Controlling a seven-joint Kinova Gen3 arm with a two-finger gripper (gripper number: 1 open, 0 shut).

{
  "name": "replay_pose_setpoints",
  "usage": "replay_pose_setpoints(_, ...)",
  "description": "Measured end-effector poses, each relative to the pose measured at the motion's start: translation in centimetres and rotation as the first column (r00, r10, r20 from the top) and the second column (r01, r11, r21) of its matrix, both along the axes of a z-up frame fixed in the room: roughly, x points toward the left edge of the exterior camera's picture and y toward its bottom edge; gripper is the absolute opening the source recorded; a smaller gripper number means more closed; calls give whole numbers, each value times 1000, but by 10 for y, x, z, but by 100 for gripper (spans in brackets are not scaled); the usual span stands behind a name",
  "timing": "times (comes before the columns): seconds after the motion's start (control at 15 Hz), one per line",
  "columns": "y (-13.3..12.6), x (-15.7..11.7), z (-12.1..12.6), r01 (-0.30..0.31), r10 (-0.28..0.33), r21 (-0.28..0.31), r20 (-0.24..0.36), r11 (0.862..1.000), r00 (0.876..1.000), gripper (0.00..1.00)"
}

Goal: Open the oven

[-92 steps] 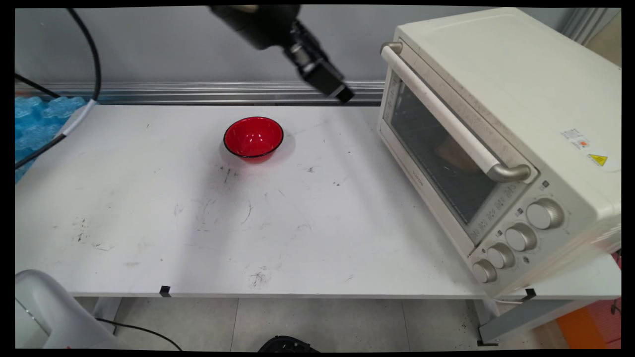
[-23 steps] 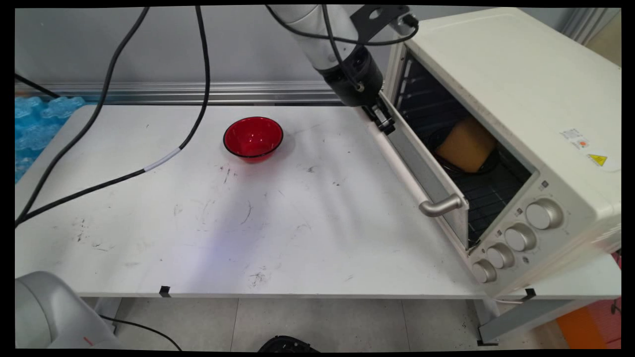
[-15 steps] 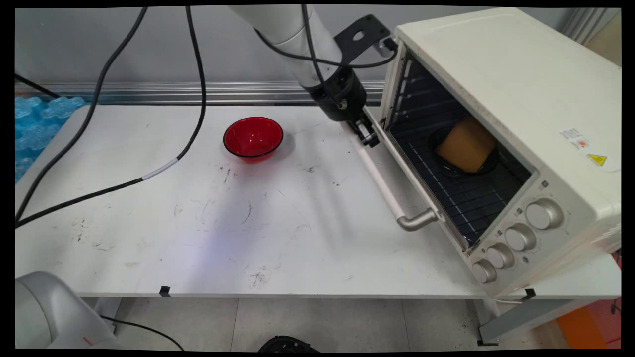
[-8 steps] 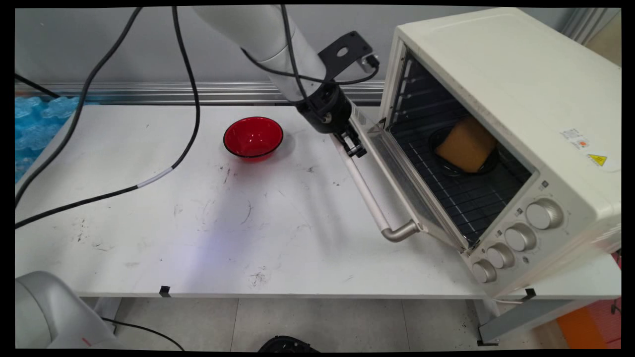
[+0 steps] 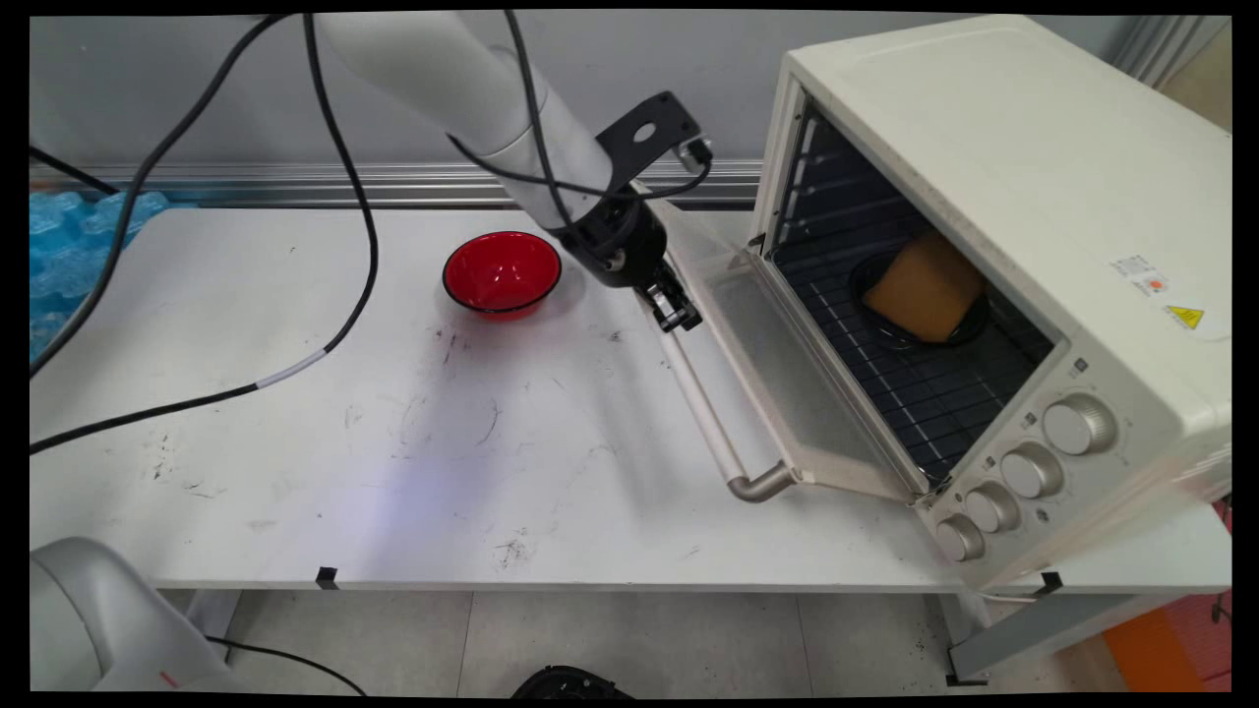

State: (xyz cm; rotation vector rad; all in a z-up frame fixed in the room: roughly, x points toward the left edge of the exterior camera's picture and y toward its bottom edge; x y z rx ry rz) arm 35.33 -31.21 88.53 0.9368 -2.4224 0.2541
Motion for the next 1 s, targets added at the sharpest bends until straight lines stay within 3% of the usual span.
replay_pose_setpoints(1.0, 37, 46, -17, -15, 15, -7, -21, 1000, 1000, 0)
